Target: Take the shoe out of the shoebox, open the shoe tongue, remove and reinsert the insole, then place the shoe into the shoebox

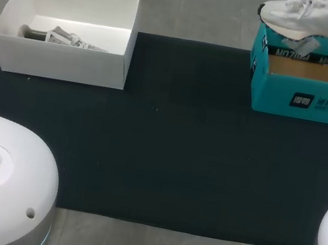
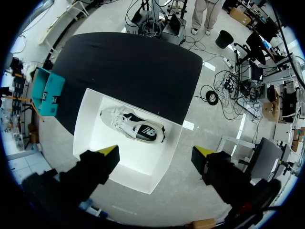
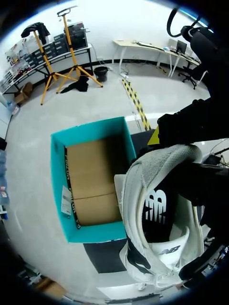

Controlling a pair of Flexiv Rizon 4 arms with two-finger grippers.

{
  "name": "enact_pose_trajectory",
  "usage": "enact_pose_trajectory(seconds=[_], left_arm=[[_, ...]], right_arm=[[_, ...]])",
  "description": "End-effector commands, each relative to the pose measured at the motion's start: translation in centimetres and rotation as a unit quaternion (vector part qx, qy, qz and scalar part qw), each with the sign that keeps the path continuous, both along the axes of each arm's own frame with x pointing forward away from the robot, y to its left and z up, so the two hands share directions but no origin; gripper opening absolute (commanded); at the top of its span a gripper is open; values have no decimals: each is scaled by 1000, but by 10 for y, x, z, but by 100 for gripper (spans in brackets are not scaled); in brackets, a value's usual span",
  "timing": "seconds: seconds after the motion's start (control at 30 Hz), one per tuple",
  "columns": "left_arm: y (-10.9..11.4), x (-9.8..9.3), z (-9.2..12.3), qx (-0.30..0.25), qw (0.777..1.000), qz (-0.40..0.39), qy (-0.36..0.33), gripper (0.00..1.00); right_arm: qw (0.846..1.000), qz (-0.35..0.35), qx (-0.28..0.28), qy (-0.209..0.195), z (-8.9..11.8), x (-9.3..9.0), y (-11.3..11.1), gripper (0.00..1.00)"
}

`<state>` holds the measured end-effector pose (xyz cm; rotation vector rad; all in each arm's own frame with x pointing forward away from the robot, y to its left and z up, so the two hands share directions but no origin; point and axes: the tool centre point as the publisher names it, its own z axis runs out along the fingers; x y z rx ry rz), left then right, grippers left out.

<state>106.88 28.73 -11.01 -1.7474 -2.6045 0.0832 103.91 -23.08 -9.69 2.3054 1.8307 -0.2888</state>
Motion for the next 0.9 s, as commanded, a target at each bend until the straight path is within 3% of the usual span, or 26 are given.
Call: enact_pose_trajectory(seconds=[0.03,0.37,0.9], left_arm=[[0,-1,1,2,1000,0,0,100],[0,-1,1,2,1000,0,0,100],[0,-1,1,2,1000,0,0,100]], right_arm=[[999,11,-12,-43,4,-33,24,0],[999,3,-12,-36,3,-73,70,0],[999,6,-31,-44,-4,-134,124,0]])
